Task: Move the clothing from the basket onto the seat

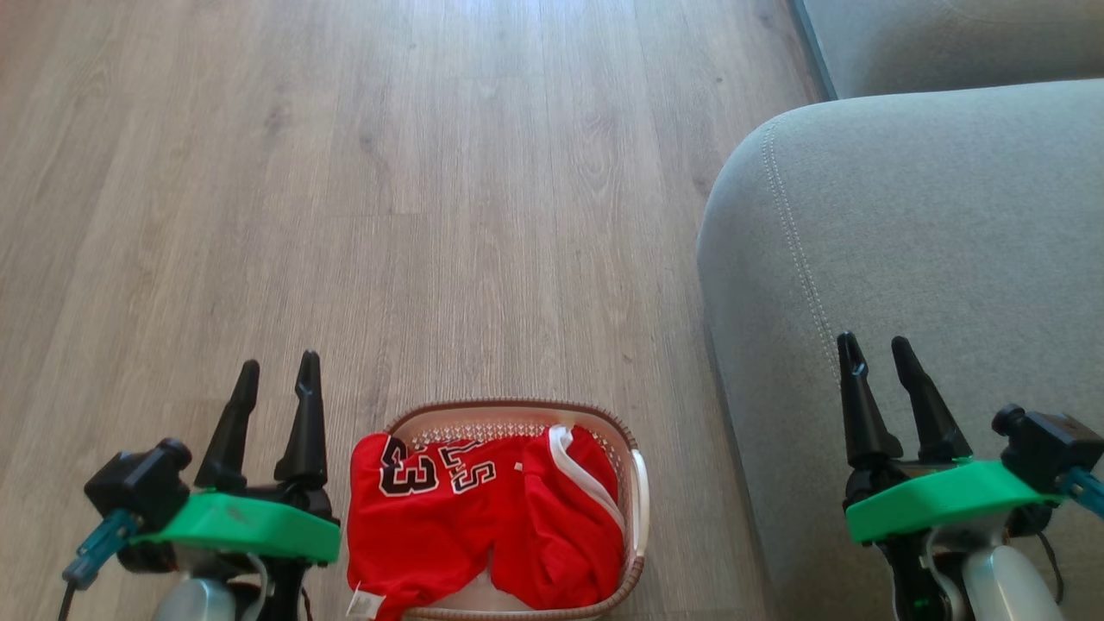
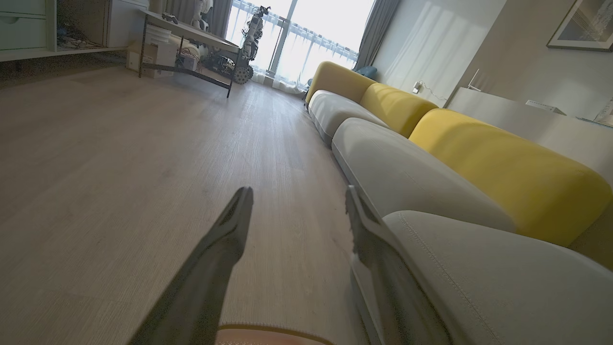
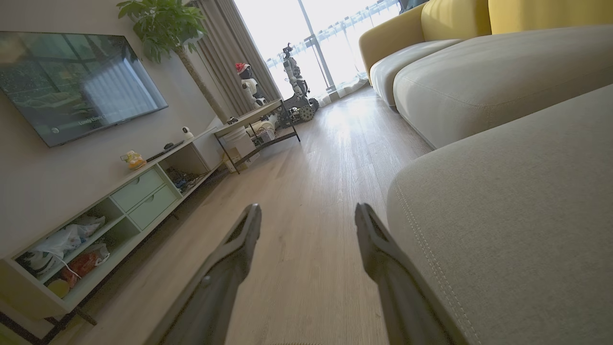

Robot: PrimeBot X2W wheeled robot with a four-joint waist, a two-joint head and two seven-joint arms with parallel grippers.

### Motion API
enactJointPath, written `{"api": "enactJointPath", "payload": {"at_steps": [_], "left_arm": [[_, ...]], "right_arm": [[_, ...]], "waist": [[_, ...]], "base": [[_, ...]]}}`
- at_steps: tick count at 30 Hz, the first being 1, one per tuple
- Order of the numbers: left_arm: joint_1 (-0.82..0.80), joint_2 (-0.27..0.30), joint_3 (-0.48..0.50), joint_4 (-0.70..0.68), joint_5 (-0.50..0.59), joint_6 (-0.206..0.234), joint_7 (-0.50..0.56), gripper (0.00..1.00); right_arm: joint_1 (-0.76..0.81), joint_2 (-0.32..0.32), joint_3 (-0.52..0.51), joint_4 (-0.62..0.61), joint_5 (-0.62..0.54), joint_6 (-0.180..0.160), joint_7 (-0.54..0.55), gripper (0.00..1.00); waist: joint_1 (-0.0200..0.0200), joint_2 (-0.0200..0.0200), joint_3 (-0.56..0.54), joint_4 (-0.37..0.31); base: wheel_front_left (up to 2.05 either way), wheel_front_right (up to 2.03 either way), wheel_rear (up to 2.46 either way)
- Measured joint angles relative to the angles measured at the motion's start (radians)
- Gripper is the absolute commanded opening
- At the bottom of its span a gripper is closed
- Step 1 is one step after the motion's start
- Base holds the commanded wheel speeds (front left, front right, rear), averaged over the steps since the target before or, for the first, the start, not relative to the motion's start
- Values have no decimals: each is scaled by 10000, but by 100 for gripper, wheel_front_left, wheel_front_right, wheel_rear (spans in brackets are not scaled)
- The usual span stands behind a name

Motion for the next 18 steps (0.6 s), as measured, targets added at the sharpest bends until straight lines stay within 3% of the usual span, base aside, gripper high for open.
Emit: {"api": "enactJointPath", "payload": {"at_steps": [18], "left_arm": [[-23, 4, -40, -184, 2010, -8, -500, 100]], "right_arm": [[4, -17, 171, -416, -1841, 4, -500, 100]], "waist": [[0, 0, 51, -66]], "base": [[0, 0, 0]]}}
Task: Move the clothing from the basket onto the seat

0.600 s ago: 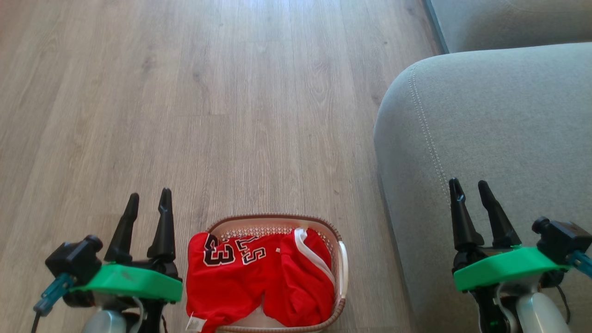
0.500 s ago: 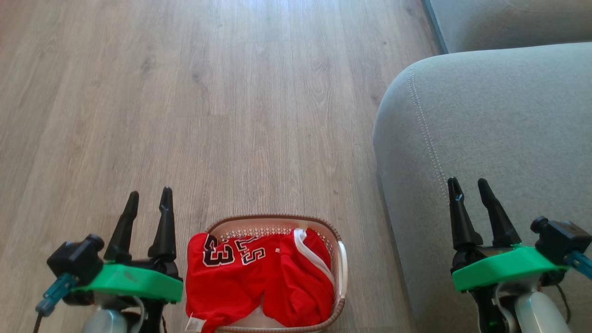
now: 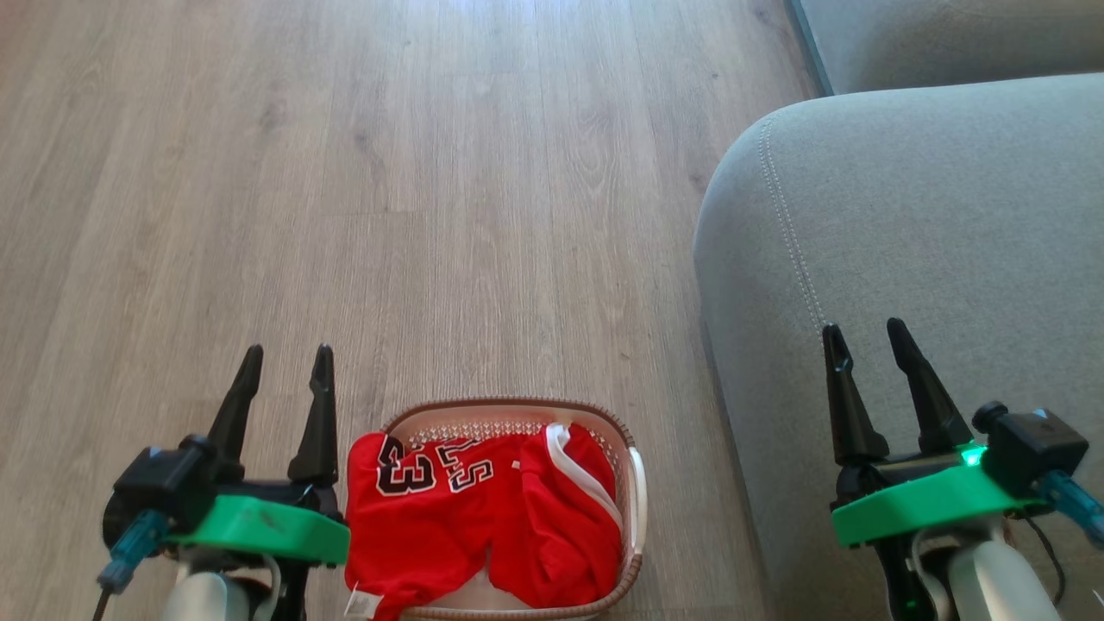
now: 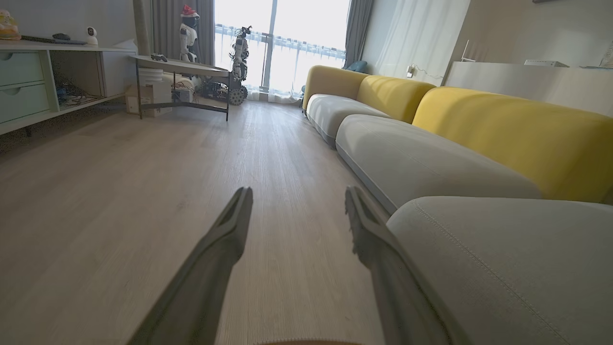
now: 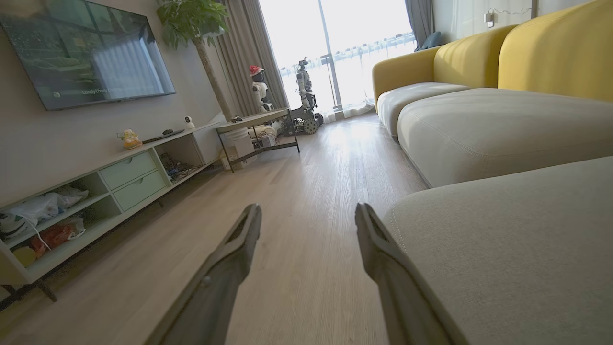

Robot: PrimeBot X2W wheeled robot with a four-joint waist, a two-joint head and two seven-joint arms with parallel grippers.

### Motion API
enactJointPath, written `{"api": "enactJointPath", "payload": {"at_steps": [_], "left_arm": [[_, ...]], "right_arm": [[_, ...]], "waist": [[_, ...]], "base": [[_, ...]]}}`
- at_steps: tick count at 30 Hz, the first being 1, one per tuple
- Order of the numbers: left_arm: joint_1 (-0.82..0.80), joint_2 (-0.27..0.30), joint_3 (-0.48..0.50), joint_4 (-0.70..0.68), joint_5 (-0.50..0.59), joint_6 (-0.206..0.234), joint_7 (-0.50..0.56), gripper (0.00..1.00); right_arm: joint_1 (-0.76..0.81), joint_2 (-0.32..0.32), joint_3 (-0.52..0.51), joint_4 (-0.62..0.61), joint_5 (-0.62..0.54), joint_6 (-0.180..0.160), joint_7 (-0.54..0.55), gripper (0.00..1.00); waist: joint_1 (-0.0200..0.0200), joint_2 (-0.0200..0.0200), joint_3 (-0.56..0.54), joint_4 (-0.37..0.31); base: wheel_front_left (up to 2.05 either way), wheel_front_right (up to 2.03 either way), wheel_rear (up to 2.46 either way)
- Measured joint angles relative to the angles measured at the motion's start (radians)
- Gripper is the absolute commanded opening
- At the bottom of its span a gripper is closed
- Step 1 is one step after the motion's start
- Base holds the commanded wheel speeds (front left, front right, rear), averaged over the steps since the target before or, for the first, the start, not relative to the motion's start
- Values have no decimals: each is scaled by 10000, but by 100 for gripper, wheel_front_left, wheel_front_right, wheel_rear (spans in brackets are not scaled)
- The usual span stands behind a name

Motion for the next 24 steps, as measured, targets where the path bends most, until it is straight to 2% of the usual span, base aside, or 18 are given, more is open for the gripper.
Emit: {"api": "enactJointPath", "payload": {"at_steps": [11, 24], "left_arm": [[-95, 2, -40, -169, 1072, -2, -217, 100], [-99, 2, -36, -92, 1080, -2, -217, 100]], "right_arm": [[2, -8, 201, -217, -999, 4, -267, 100], [-1, -23, 199, -224, -999, 6, -290, 100]], "waist": [[0, 0, 61, -16], [0, 0, 289, -140]], "base": [[0, 0, 0], [0, 0, 0]]}}
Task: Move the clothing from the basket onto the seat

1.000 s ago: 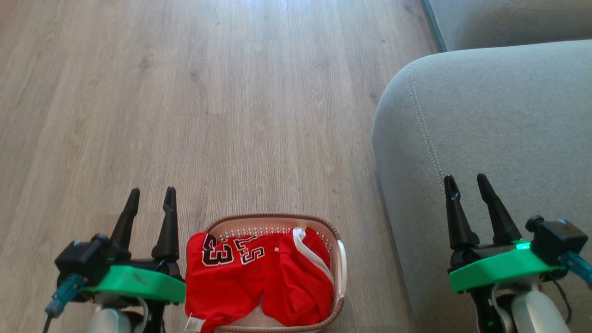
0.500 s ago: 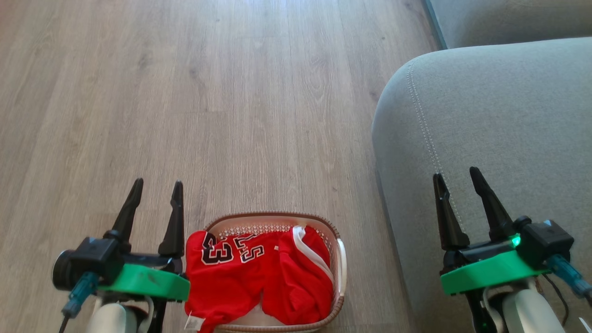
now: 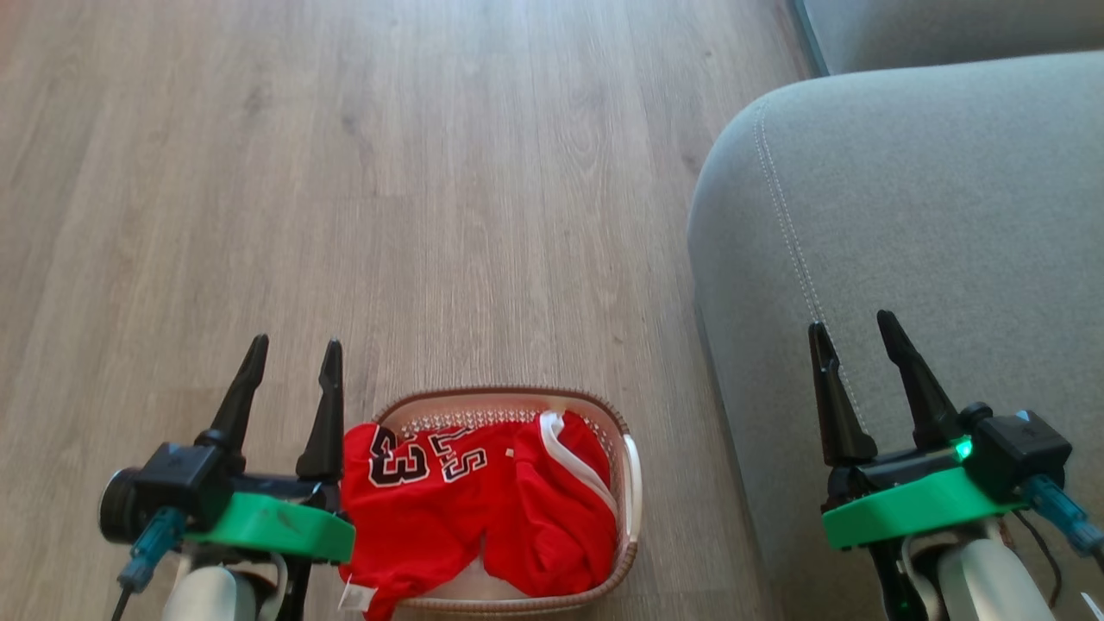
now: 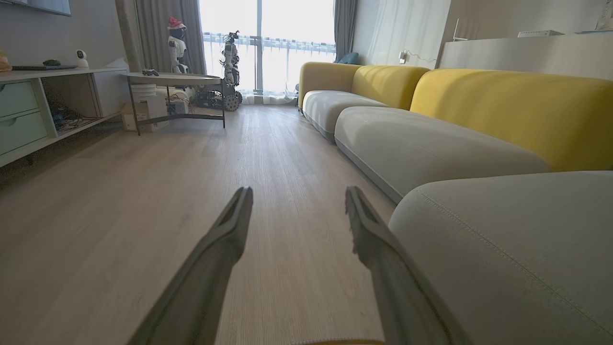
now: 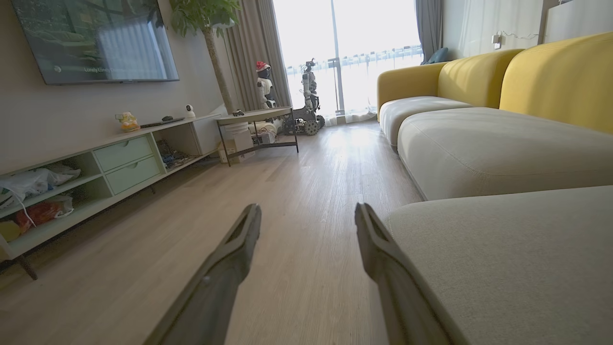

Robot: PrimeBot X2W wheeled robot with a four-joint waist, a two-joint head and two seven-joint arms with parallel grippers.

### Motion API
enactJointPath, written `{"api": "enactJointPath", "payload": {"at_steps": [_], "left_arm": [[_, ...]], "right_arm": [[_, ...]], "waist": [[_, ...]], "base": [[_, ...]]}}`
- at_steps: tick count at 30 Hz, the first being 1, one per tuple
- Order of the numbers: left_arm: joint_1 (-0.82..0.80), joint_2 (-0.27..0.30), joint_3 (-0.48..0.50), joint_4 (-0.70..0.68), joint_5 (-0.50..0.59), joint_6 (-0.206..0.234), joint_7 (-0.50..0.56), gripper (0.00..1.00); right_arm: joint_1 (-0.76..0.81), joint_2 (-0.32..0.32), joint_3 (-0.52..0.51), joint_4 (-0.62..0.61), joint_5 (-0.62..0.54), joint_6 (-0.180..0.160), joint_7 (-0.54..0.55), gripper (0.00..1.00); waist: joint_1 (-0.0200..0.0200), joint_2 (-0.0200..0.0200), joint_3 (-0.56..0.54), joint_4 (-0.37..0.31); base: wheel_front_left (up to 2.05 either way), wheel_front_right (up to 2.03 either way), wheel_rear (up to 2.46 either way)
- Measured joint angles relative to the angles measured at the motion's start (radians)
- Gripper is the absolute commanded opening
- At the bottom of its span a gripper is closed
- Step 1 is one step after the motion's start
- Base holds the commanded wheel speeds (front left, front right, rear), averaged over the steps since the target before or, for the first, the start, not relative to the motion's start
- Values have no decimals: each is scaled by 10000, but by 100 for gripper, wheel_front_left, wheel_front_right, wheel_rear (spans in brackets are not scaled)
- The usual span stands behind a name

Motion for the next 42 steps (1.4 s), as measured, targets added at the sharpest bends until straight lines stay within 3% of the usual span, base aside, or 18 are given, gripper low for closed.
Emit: {"api": "enactJointPath", "payload": {"at_steps": [17, 42], "left_arm": [[-1018, 27, -328, 832, -81, -2, -2, 100], [-3119, 665, -1204, 3051, -671, -4, 146, 100]], "right_arm": [[-400, -35, 82, -453, 0, 0, 0, 100], [-1896, 75, -263, -1724, -69, 0, -33, 100]], "waist": [[0, 0, 1302, -412], [1, 0, 3946, -1463]], "base": [[0, 0, 0], [0, 0, 0]]}}
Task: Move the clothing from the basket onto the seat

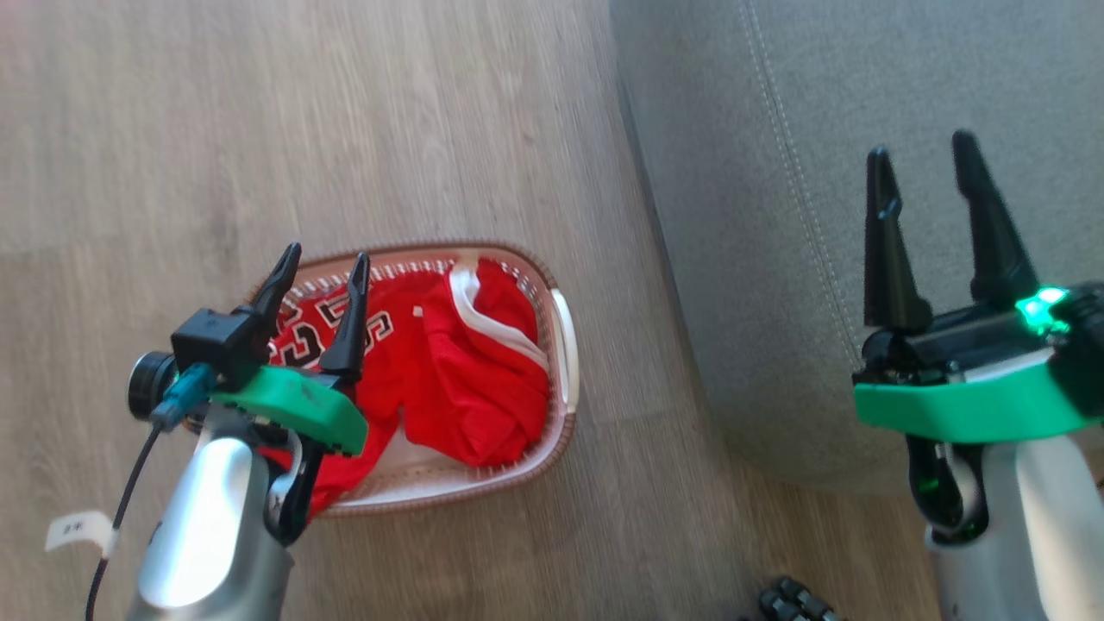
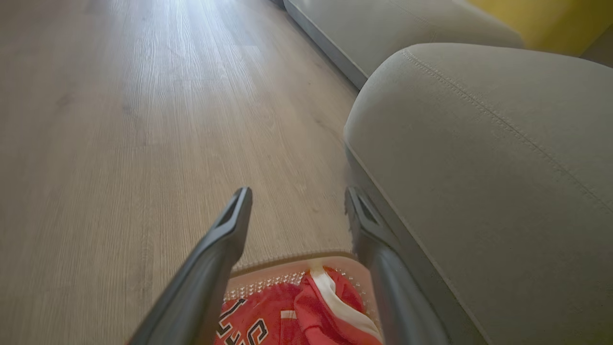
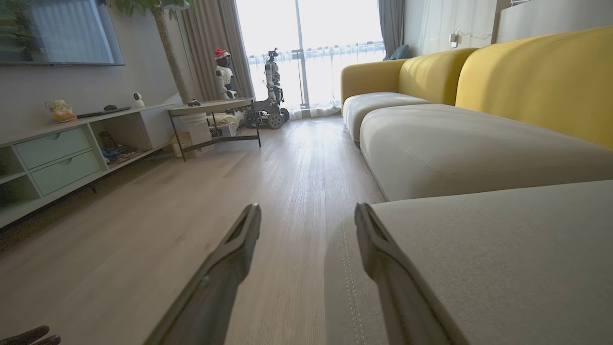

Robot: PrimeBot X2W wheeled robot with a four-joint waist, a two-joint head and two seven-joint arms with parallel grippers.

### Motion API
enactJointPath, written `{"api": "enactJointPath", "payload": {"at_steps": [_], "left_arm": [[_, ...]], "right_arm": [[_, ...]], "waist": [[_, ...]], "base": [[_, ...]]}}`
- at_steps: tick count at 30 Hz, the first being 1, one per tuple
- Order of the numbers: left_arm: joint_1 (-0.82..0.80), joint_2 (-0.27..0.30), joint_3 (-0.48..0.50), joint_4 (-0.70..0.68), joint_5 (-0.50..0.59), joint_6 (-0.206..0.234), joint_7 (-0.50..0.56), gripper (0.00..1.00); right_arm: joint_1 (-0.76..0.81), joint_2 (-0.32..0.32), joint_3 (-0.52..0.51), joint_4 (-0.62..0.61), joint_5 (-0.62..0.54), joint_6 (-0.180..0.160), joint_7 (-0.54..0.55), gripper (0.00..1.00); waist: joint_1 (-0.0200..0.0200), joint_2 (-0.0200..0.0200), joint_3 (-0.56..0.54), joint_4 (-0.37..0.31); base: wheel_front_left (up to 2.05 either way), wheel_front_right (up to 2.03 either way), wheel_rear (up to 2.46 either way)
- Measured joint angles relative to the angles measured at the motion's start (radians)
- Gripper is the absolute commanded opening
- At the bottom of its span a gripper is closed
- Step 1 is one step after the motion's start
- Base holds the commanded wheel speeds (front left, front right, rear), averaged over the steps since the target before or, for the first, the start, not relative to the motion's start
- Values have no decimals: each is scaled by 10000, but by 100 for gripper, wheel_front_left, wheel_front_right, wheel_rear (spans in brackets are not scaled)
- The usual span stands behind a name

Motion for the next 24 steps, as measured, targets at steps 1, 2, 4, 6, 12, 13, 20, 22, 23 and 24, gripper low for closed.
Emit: {"api": "enactJointPath", "payload": {"at_steps": [1, 2, 4, 6, 12, 13, 20, 22, 23, 24], "left_arm": [[-81, 38, -63, 148, -73, 0, 65, 100], [-180, 69, -125, 334, -132, 0, 109, 100], [-420, 151, -328, 754, -245, 0, 236, 100], [-675, 219, -497, 1175, -408, 0, 382, 100], [-1564, 399, -1283, 2638, -1198, 0, 855, 100], [-1713, 416, -1406, 2909, -1346, 0, 993, 100], [-2819, 646, -2420, 4337, -2610, 0, 1866, 100], [-3172, 696, -2711, 4606, -2957, 2, 2067, 100], [-3331, 700, -2832, 4707, -3150, 2, 2213, 100], [-3504, 708, -2991, 4830, -3356, 2, 2360, 100]], "right_arm": [[-78, 8, 2, -73, 0, 0, 0, 100], [-169, 10, 2, -136, 0, 0, 0, 100], [-397, 15, 6, -238, 8, 0, 0, 100], [-601, 27, 8, -368, 165, 0, 0, 100], [-981, 40, 188, -690, 380, 2, 0, 100], [-1048, 44, 221, -734, 380, 2, 0, 100], [-1350, 56, 276, -1068, 380, 2, -2, 100], [-1440, 58, 278, -1151, 380, 2, -2, 100], [-1476, 59, 282, -1195, 384, 2, -2, 100], [-1495, 61, 286, -1260, 412, 2, -2, 100]], "waist": [[0, 0, 115, -42], [-1, 0, 233, -82], [0, 0, 476, -165], [0, 0, 711, -249], [-1, 0, 1415, -515], [-1, 0, 1524, -561], [-1, 0, 2243, -821], [-1, 0, 2441, -879], [-1, 0, 2541, -908], [-1, 0, 2648, -938]], "base": [[0, 0, 0], [0, 0, 0], [0, 0, 0], [0, 0, 0], [0, 0, 0], [0, 0, 0], [0, 0, 0], [0, 0, 0], [0, 0, 0], [0, 0, 0]]}}
